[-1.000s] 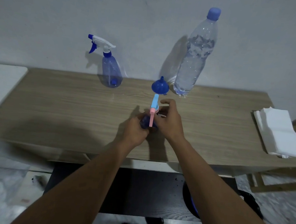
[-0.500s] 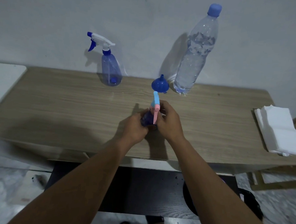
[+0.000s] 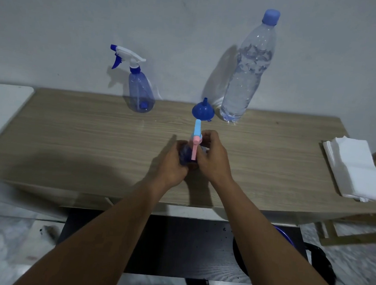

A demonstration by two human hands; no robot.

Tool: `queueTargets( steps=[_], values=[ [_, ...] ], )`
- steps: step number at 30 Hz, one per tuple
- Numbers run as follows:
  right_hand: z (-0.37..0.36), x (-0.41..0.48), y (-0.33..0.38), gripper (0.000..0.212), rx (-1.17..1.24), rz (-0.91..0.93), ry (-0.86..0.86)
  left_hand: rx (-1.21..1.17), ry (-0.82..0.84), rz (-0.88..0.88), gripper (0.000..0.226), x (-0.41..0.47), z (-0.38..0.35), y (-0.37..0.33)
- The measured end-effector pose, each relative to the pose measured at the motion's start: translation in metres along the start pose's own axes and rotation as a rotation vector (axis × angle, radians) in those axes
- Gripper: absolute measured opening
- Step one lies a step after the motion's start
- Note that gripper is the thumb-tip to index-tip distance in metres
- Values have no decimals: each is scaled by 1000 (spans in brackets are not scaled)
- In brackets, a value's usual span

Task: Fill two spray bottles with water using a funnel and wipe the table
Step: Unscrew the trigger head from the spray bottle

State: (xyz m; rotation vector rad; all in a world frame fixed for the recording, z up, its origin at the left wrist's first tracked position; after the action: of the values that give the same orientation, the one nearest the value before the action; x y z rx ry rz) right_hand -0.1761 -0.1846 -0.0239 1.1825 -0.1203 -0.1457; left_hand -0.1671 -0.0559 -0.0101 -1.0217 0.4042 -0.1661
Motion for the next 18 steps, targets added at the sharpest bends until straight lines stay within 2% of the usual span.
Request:
queueTargets(
  steps=[2, 7, 11, 18],
  values=[
    [-1, 0, 2, 25, -19, 16, 7, 19, 0, 15, 51, 1, 0, 2],
    [0, -1, 4, 41, -22, 8, -17, 72, -10, 2, 38, 1, 2, 1],
    [1, -3, 8, 72, -80, 88, -47, 81, 2, 15, 37, 2, 2, 4],
    [0, 1, 18, 57, -262, 192, -127, 85, 14, 9, 44, 5, 1, 6]
  ],
)
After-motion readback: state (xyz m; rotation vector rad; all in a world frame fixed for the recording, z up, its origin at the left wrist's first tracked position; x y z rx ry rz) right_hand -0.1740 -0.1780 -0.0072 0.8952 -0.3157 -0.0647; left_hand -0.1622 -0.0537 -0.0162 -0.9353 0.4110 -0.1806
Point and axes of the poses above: each hand's wrist, its own x-axis towards the middle knuckle, its own z-axis out of the back of the hand, y = z × x, the point moved 4 cm from there along x, towards the middle knuckle, and after that the axes turned 5 degrees about y, right-handed, at the moved point
